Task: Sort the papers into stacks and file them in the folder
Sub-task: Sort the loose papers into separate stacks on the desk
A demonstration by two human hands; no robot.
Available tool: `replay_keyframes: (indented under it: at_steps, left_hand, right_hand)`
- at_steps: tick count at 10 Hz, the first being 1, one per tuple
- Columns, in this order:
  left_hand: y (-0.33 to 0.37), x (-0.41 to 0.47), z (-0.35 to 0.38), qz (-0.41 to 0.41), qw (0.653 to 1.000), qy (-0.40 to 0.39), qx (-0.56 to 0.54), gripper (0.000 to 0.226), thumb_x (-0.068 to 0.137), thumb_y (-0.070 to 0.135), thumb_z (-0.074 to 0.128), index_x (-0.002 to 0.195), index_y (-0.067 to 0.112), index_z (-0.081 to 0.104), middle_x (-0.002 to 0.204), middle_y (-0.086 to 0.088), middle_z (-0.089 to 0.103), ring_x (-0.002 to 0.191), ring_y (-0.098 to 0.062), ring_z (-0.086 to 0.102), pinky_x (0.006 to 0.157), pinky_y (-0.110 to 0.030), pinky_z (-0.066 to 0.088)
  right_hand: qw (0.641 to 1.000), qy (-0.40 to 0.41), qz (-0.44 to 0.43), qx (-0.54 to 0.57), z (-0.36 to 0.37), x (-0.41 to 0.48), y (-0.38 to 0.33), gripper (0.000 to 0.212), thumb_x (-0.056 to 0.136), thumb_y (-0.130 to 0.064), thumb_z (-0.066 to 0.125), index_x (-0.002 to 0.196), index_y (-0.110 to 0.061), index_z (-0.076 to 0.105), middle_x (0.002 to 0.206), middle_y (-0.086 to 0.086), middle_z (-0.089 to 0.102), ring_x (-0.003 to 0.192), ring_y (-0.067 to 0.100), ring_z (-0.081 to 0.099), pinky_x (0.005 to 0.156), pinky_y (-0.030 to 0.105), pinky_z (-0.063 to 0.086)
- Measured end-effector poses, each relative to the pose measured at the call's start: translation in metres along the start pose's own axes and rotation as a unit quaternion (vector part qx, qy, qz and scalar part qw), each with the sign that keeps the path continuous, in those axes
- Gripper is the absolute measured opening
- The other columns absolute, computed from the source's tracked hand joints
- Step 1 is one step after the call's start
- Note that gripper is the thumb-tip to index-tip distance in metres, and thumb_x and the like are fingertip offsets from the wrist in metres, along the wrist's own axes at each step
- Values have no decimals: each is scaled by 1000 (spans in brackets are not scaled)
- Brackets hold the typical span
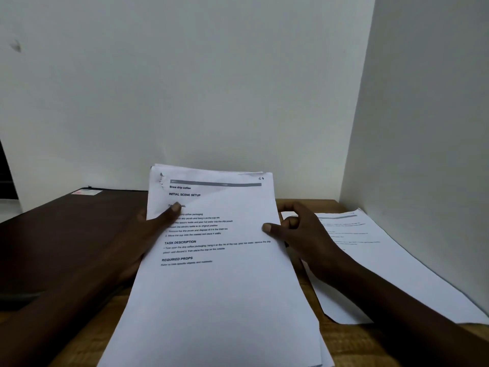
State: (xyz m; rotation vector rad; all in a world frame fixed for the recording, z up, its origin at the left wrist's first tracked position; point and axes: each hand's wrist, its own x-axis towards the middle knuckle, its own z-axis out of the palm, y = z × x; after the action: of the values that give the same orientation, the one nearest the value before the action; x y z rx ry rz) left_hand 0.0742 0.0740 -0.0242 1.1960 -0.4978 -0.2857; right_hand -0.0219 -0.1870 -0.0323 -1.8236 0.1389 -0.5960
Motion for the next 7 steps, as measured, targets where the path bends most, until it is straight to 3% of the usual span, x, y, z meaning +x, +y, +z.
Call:
replay_keyframes:
  at_steps: [3, 4, 5, 6, 7]
  left_hand:
    - [5, -1, 2, -3, 1000, 10, 2, 23, 95, 20, 56, 113, 11, 64, 98, -10, 77, 79, -24, 76, 56, -32, 60]
    - [7, -4, 4, -10, 1000, 22, 10, 38, 86, 32, 66, 118, 12, 64, 107, -12, 75, 91, -29, 74, 69, -41, 63]
    - [-2, 9, -13, 0, 996, 13, 92, 89, 53, 69, 84, 124, 19, 63, 120, -8, 71, 111, -31, 68, 98, -54, 51]
    - [-1, 8, -15, 1, 993, 0, 116, 95, 47, 74, 83, 125, 22, 63, 122, -5, 70, 114, -29, 66, 102, -53, 48]
    - [-7, 17, -20, -1, 992, 9, 124, 84, 58, 72, 80, 125, 25, 63, 122, -3, 70, 114, -27, 66, 102, -53, 48]
  right_hand:
    - [999, 26, 19, 2, -7, 1, 3, 20, 85, -17, 70, 101, -29, 67, 98, 5, 74, 91, 25, 70, 73, 35, 56]
    - [998, 44, 33, 9, -5, 0, 4, 9, 86, -18, 67, 94, -23, 69, 94, 5, 74, 86, 25, 69, 66, 31, 51]
    - [996, 77, 43, -6, -7, 3, 7, 12, 77, -33, 68, 74, -22, 67, 81, 0, 72, 78, 24, 65, 76, 42, 53]
    - [994, 95, 59, -1, -12, 7, 7, 25, 66, -44, 64, 76, -22, 68, 82, 1, 72, 85, 28, 68, 84, 49, 54]
    - [988, 143, 61, 4, -23, 13, 10, 18, 71, -40, 62, 82, -30, 71, 86, -1, 73, 89, 27, 69, 88, 48, 55]
